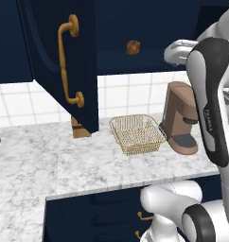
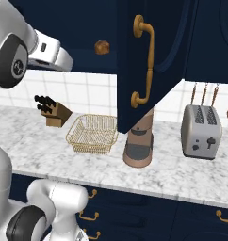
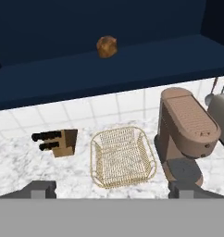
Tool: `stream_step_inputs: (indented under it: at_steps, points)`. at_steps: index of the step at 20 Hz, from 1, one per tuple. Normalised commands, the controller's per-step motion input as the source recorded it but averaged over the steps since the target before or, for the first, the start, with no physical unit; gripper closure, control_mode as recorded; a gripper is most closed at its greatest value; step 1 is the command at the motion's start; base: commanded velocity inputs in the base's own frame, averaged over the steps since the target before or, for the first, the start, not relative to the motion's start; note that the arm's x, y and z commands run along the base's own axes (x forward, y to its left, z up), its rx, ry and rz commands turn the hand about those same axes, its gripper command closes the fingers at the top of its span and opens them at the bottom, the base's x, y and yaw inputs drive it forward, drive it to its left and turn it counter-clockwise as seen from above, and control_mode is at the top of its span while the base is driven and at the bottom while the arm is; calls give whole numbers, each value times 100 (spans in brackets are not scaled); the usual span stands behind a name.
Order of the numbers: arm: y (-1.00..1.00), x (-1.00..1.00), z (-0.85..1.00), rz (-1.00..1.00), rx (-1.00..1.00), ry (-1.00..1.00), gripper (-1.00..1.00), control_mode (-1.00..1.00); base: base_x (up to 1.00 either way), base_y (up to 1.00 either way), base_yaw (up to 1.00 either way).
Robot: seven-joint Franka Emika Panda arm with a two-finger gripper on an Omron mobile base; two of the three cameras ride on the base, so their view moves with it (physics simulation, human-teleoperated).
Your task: Open the cabinet, pick up the bread from the cabinet and place it in the basket. Then move the basket to the dining counter.
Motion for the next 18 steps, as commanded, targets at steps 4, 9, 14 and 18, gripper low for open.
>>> stream_step_inputs:
  at_steps: [4,9,14,18]
  points:
    - [0,49,0,0,-8,-1,-100,-100,0,0,0]
    - [3,71,0,0,-7,0,-100,-100,0,0,0]
    - [0,63,-4,0,-5,1,-100,-100,0,0,0]
    - [0,59,-15,0,-4,6,-100,-100,0,0,0]
